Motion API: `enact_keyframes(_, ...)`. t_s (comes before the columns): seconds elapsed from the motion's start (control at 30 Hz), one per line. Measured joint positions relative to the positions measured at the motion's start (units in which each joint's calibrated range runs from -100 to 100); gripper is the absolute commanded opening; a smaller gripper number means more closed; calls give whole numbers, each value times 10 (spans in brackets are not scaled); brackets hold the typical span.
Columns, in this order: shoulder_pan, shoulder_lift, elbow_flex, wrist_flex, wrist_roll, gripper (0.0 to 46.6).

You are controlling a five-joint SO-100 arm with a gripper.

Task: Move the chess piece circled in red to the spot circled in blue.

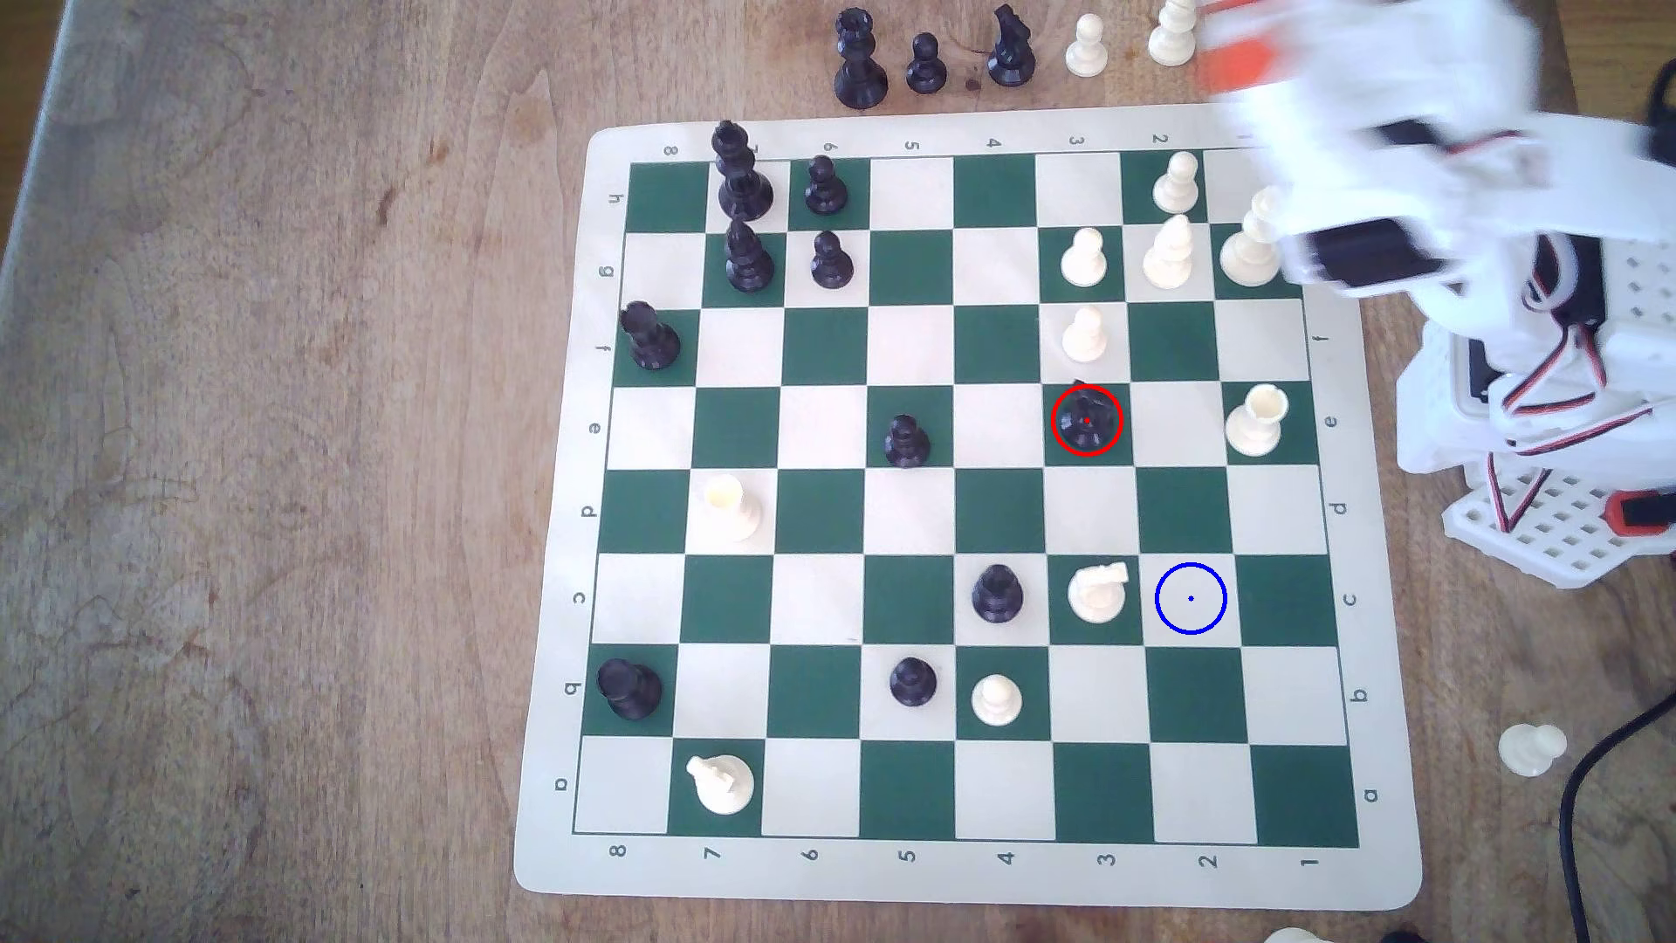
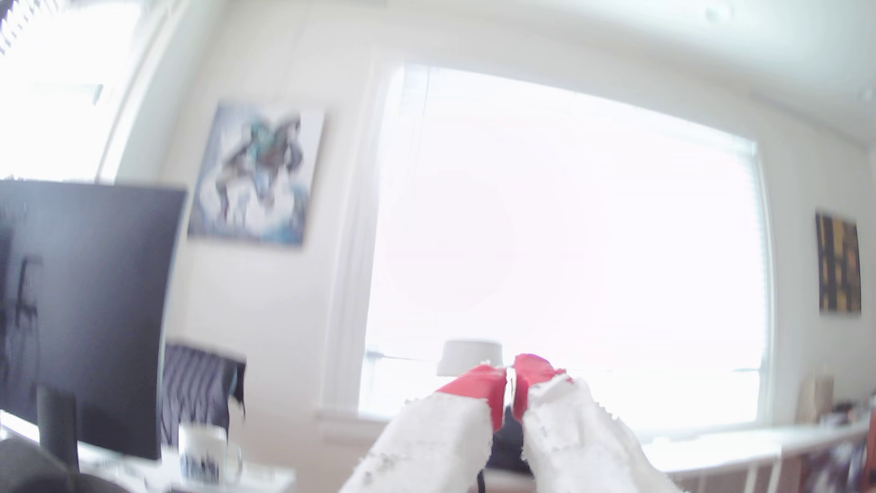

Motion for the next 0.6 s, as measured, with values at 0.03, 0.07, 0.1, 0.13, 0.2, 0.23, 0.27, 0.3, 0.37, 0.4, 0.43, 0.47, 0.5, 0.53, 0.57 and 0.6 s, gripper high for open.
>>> enact_keyframes(0.03, 6, 0, -26, 108, 0, 2)
enact_keyframes(0.07, 8, 0, -37, 169, 0, 4)
enact_keyframes(0.1, 9, 0, -48, 215, 0, 8)
enact_keyframes(0.13, 8, 0, -61, 261, 0, 8)
enact_keyframes(0.2, 7, 1, -89, 368, -1, 8)
enact_keyframes(0.23, 4, 2, -97, 394, -2, 2)
enact_keyframes(0.27, 1, 2, -110, 422, -1, 2)
enact_keyframes(0.3, -1, 1, -127, 458, 0, 2)
enact_keyframes(0.37, -3, 3, -169, 559, -1, 2)
enact_keyframes(0.4, -2, 9, -181, 582, -1, 2)
enact_keyframes(0.43, -1, 21, -198, 610, -1, 2)
enact_keyframes(0.47, 1, 49, -235, 680, -2, 5)
enact_keyframes(0.5, 4, 58, -251, 714, -2, 10)
enact_keyframes(0.53, 5, 68, -268, 743, -5, 15)
enact_keyframes(0.57, 7, 87, -286, 776, -15, 21)
enact_keyframes(0.6, 13, 133, -316, 824, -36, 22)
